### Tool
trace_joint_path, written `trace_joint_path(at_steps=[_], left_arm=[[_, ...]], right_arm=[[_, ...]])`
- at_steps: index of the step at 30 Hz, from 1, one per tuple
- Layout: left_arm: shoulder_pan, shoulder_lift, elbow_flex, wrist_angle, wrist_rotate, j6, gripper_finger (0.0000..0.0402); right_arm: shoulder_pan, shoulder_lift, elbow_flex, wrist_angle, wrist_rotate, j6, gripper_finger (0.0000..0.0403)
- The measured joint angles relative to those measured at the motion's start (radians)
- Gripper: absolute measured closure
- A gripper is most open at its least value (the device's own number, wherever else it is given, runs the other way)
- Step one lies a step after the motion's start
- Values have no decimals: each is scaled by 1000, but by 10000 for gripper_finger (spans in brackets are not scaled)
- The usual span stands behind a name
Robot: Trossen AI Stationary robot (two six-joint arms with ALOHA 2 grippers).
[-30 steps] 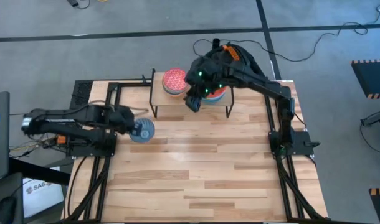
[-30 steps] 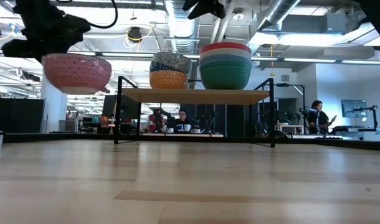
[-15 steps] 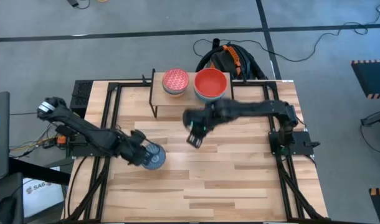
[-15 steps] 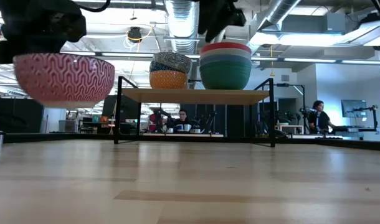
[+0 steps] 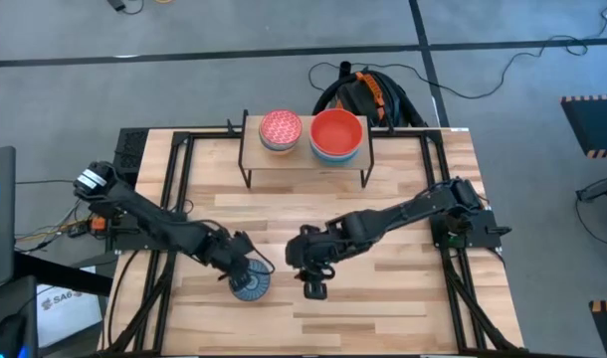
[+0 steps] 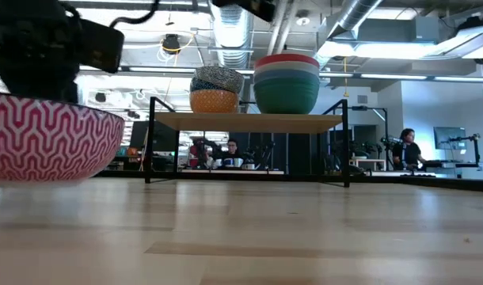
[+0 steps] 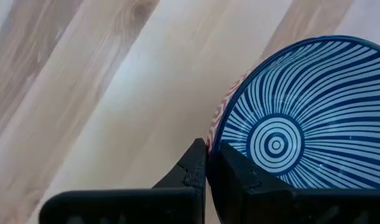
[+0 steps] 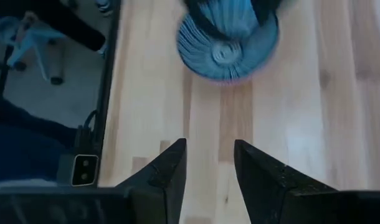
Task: Place and stack bowls onto a shelf
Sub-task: Stack the dark blue patterned bowl on top of the red patterned bowl on the shelf
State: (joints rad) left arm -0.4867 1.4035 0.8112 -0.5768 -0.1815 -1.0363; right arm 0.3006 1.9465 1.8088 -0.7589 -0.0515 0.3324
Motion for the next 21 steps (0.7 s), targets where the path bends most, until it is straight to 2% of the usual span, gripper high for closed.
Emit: trace_joint_path(at_steps=[6, 10, 12, 14, 18, 21], left_arm=[[91, -2, 0, 73, 71, 205, 399], [101, -3, 0, 191, 99, 395, 399], [102, -3, 0, 236, 102, 441, 399], [104, -3, 0, 273, 67, 453, 399], [99, -3, 0, 304, -82, 453, 399], [101, -3, 0, 307, -119, 424, 399]], right_arm=[[10, 24, 0, 8, 22, -232, 255], [19, 51, 6, 9, 27, -365, 257], [26, 63, -2, -19, 33, -420, 256], [34, 72, 0, -5, 35, -443, 255], [32, 89, -1, -4, 81, -362, 255], [32, 116, 4, 54, 86, -389, 254]])
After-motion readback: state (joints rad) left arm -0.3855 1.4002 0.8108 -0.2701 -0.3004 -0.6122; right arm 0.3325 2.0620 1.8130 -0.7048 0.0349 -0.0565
